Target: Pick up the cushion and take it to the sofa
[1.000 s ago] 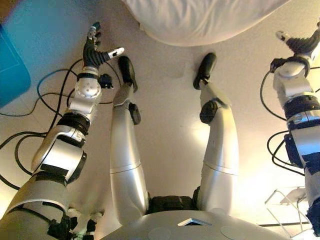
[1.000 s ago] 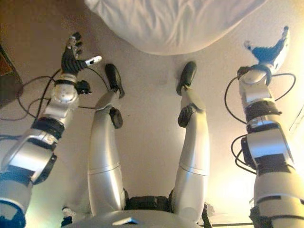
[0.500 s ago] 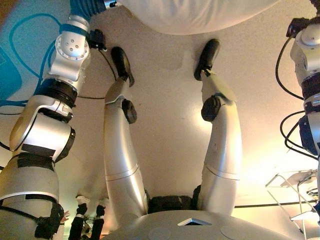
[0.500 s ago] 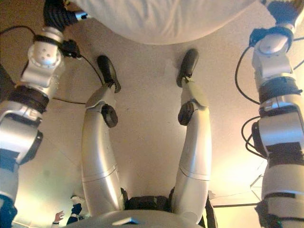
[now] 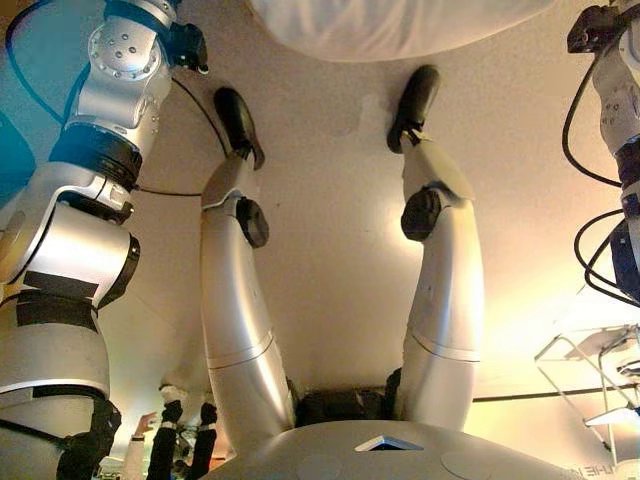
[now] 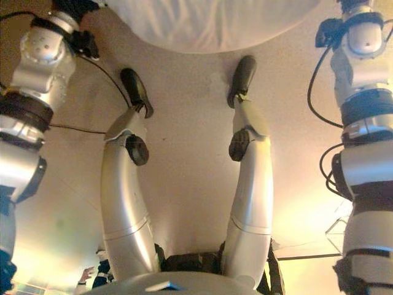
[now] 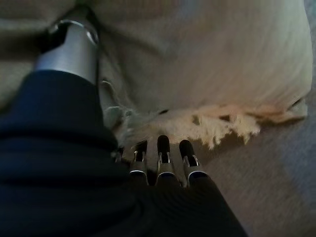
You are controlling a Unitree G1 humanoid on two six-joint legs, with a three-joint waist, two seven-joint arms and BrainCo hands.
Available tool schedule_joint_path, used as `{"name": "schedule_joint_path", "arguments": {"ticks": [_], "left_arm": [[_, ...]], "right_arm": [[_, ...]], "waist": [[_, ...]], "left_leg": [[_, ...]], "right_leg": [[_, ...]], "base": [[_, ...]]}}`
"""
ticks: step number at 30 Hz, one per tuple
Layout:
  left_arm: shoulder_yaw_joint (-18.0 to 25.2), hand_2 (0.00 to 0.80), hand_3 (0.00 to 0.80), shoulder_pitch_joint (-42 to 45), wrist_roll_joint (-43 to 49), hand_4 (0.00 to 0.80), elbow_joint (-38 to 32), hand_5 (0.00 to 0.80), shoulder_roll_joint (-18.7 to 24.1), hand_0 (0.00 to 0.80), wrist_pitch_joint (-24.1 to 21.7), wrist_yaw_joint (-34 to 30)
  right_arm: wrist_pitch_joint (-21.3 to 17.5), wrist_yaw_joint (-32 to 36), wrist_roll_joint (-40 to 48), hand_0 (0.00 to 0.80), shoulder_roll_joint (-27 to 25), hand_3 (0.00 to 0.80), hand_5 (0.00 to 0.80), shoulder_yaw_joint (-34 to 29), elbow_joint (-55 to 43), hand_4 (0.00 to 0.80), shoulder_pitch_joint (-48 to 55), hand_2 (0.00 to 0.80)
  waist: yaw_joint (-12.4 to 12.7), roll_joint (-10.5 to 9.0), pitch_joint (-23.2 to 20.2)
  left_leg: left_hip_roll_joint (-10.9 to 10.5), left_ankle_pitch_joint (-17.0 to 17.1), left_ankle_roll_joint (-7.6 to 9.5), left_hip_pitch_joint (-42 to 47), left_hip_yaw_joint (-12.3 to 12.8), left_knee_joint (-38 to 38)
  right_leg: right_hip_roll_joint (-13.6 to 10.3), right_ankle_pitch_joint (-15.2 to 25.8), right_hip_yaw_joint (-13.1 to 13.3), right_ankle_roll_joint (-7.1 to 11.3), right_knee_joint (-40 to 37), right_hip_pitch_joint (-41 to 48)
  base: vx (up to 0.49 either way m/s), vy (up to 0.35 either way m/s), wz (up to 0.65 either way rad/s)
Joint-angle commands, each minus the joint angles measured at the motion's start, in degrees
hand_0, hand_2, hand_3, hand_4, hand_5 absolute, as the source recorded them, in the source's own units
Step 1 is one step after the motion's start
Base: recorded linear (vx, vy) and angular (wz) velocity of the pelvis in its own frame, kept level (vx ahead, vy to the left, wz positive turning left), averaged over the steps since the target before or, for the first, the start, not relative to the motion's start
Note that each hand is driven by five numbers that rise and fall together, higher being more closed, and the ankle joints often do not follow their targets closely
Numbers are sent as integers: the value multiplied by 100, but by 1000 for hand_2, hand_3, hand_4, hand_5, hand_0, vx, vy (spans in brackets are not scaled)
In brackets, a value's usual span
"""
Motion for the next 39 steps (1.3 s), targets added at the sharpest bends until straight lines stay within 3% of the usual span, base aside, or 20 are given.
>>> {"name": "schedule_joint_path", "arguments": {"ticks": [1,7,8,9,10,11,22,31,35,36,39], "left_arm": [[161,0,0,-276,-257,0,-116,0,-112,0,14,-337],[163,0,0,-278,-603,0,-234,0,-124,0,75,-688],[140,370,370,-280,-627,370,-268,370,-119,370,78,-729],[113,533,533,-289,-662,533,-308,533,-116,533,87,-802],[93,800,800,-299,-671,800,-346,800,-115,800,86,-844],[72,800,800,-302,-663,800,-387,800,-122,800,95,-837],[15,800,800,-210,-907,800,-610,800,-208,800,54,-911],[208,800,800,217,-1149,800,-895,800,-255,800,80,-1007],[448,800,800,787,-1430,800,-1044,800,-382,800,-55,-1235],[532,800,800,1046,-1395,800,-1074,800,-473,800,-94,-1331],[713,800,800,1586,-1320,800,-1237,800,-640,800,-270,-1448]], "right_arm": [[-91,1087,525,0,29,0,0,365,-600,0,-225,0],[7,1935,1057,0,31,0,0,489,-849,0,-238,0],[30,2033,1153,0,31,0,0,487,-905,0,-226,0],[59,2104,1187,0,30,0,0,486,-972,0,-219,0],[37,2139,1172,182,32,182,182,491,-997,182,-225,182],[19,2132,1143,800,34,800,800,502,-1025,800,-226,800],[-36,2087,1116,800,94,800,800,522,-1170,800,-261,800],[30,1942,983,800,12,800,800,330,-1393,800,133,800],[-176,1958,969,800,76,800,800,1,-1550,800,700,800],[-217,1964,924,800,138,800,800,-65,-1596,800,934,800],[-315,1949,827,800,273,800,800,-290,-1835,800,1429,800]], "waist": [[76,-80,-34],[83,-86,-34],[81,-83,-34],[78,-82,-34],[78,-77,-34],[75,-72,-34],[74,-42,-34],[108,-14,-34],[153,33,-34],[167,29,-34],[184,29,-34]], "left_leg": [[-70,-84,131,-156,-180,-253],[-102,-31,119,-158,-168,-321],[-104,-26,120,-158,-167,-332],[-110,-16,114,-159,-163,-346],[-113,-12,110,-159,-161,-356],[-112,-4,103,-159,-154,-365],[-144,71,100,-160,-99,-448],[-175,183,72,-159,-217,-386],[-154,323,40,11,-294,-364],[-133,181,-30,279,-322,-331],[-90,245,-95,727,-291,-455]], "right_leg": [[-99,-282,-71,390,90,211],[-117,-244,-44,405,37,198],[-121,-236,-37,411,26,195],[-129,-222,-30,420,10,192],[-135,-216,-23,425,-2,190],[-142,-211,-13,431,-8,185],[-185,-154,101,450,-49,150],[-226,-14,96,495,-98,239],[-228,86,31,543,-175,517],[-223,-64,53,618,-117,780],[-233,-12,26,649,-274,1228]], "base": [[0,0,0],[0,0,0],[0,0,0],[11,12,4],[10,16,4],[10,26,4],[4,15,1],[-27,33,2],[-21,50,-2],[59,26,-1],[8,38,-3]]}}
